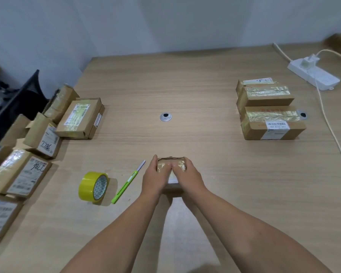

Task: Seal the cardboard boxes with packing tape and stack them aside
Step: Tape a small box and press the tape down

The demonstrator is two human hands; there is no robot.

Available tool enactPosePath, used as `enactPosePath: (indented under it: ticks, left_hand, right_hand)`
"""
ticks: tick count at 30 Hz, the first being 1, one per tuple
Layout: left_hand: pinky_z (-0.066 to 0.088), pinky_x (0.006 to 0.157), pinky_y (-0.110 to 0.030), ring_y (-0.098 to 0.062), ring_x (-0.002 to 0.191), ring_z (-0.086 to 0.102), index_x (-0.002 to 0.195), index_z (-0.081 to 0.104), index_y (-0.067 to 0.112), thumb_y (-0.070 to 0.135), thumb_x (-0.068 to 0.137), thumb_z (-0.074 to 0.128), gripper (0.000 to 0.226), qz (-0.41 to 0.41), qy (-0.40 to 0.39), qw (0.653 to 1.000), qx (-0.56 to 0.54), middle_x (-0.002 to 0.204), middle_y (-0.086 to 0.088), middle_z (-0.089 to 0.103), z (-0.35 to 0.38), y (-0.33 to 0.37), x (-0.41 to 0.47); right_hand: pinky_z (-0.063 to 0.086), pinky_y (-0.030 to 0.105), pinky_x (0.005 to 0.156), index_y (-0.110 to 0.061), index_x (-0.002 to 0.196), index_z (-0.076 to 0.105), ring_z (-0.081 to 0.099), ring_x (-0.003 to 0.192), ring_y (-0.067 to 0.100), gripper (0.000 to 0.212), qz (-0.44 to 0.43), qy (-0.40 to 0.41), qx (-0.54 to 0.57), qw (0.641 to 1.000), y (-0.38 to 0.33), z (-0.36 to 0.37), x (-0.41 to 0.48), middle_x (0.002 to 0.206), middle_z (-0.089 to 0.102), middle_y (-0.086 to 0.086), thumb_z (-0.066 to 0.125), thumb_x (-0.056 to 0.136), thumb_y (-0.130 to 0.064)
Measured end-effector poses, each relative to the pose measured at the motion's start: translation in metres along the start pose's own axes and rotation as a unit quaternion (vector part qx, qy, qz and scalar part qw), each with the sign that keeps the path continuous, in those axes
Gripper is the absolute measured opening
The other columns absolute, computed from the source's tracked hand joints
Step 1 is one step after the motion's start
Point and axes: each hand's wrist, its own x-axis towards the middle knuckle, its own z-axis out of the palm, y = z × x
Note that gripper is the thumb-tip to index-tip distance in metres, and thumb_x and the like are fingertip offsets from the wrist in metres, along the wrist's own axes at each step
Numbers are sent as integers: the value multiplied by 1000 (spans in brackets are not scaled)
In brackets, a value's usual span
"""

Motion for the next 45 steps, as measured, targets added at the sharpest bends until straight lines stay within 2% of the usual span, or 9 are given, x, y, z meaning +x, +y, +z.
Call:
enactPosePath:
  ticks: [3, 6, 10, 16, 22, 28, 33, 41, 45]
  left_hand:
    - [28, 111, -28, -17, 147, 31, 158, 26, 22, 34, 100, 55, 66, -4, 18, 999, 35, 162, 2, 32, -1, -6, -3]
    - [30, 116, -32, -18, 145, 35, 157, 29, 22, 33, 101, 53, 62, -8, 15, 999, 36, 160, 3, 34, -2, -8, 1]
    - [37, 115, -42, -19, 137, 45, 154, 38, 25, 27, 100, 54, 56, -44, 12, 999, -22, 154, 5, 44, -2, -8, 8]
    - [48, 99, -33, -18, 114, 60, 146, 52, 21, 13, 100, 51, 47, -85, 17, 989, -120, 139, 0, 58, -4, -9, 14]
    - [44, 110, -42, -21, 121, 60, 145, 52, 21, 17, 106, 43, 40, -96, 3, 980, -176, 136, -3, 60, -7, -10, 11]
    - [33, 104, -27, -1, 128, 38, 157, 27, 26, 31, 102, 54, 61, -45, -54, 993, -98, 141, 19, 36, -12, -11, -5]
    - [33, 97, -21, 2, 118, 41, 156, 30, 26, 22, 100, 58, 63, 26, -3, 999, -41, 134, 19, 43, -5, -17, -20]
    - [43, 89, -23, 8, 99, 55, 154, 36, 20, 14, 104, 51, 53, -32, -19, 990, -132, 129, 10, 57, -8, -18, -5]
    - [44, 88, -22, 4, 102, 56, 153, 38, 21, 13, 104, 51, 51, -50, -21, 985, -165, 127, 13, 54, -11, -17, -3]
  right_hand:
    - [37, 44, 111, -30, 155, 30, 46, 137, 24, 65, -5, 8, -38, 999, 3, 6, -3, 150, 48, 0, 50, 98, -54]
    - [39, 37, 106, -23, 147, 42, 50, 132, 24, 51, -22, 10, -49, 999, 0, 5, -3, 141, 55, 4, 48, 102, -46]
    - [35, 41, 111, -22, 156, 34, 43, 138, 24, 55, -7, 0, -62, 998, -1, 0, 3, 152, 46, 4, 42, 105, -43]
    - [31, 40, 115, -23, 158, 31, 38, 142, 21, 53, 2, -1, -28, 1000, 1, -2, 5, 159, 37, 0, 38, 107, -37]
    - [32, 30, 106, -24, 158, 28, 40, 139, 20, 52, -5, -15, 8, 1000, 3, -6, 2, 158, 39, 1, 33, 109, -38]
    - [46, 22, 85, -34, 155, 32, 56, 125, 17, 69, -3, -44, 46, 998, 18, 1, -6, 146, 52, -4, 55, 94, -59]
    - [42, 39, 109, -48, 155, 22, 51, 125, 11, 70, -17, -13, 26, 999, 23, 5, -10, 139, 49, -20, 51, 93, -59]
    - [39, 12, 67, -37, 158, 22, 53, 108, 11, 52, -9, -20, 47, 999, 16, -1, -4, 134, 53, -2, 36, 108, -40]
    - [48, 31, 96, -46, 150, 38, 56, 118, 14, 52, 2, -11, 56, 998, 19, 2, -3, 138, 56, -8, 32, 101, -61]
